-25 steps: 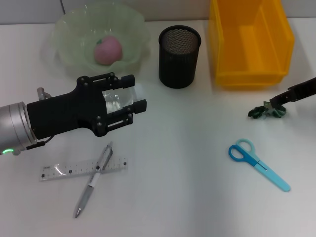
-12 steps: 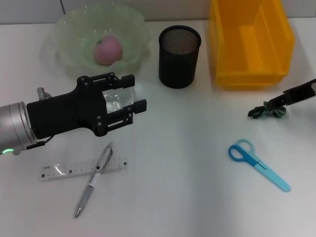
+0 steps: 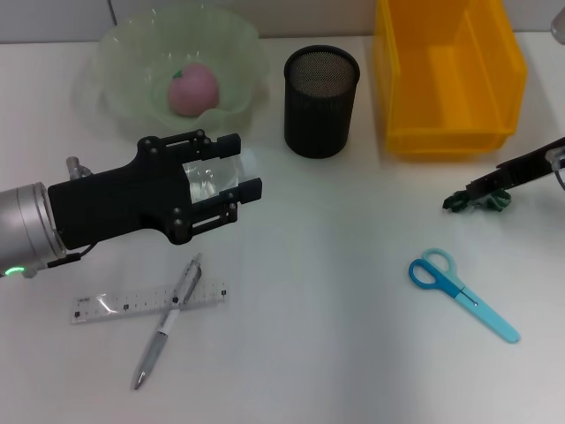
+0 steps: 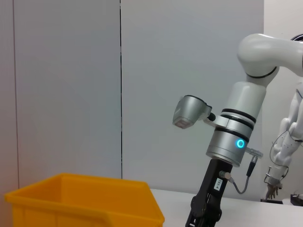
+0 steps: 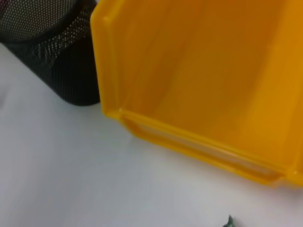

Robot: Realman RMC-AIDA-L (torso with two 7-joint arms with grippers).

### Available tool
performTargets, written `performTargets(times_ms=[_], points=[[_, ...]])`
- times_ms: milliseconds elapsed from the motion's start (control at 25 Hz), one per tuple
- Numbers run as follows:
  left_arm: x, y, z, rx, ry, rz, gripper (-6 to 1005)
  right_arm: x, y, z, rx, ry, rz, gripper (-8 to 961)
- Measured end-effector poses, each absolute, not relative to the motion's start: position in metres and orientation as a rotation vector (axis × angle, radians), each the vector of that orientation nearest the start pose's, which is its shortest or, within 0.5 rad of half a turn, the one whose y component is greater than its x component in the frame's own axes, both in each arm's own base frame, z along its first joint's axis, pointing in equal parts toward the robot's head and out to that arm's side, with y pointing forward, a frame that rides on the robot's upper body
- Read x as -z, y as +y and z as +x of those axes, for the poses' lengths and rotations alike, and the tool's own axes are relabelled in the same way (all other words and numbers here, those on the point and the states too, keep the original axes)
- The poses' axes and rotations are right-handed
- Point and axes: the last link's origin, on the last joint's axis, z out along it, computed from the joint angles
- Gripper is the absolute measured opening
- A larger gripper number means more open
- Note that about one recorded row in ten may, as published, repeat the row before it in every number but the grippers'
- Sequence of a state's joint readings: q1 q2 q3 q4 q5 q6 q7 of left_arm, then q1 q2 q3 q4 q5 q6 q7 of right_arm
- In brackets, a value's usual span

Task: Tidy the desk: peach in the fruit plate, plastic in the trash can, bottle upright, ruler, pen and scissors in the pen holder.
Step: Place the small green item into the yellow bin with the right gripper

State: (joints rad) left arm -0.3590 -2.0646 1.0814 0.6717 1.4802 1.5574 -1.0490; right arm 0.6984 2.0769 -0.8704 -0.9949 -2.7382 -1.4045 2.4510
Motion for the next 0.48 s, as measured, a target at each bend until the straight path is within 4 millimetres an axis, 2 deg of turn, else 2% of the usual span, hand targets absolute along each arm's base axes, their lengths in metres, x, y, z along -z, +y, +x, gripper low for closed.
performTargets(times_ms=[480], points=[[0.0088, 0.2998, -0.2466, 0.963, -0.203, -2.634, 580, -0.0316, 0.3911, 0.2593, 0.280, 1.307, -2.305, 574]])
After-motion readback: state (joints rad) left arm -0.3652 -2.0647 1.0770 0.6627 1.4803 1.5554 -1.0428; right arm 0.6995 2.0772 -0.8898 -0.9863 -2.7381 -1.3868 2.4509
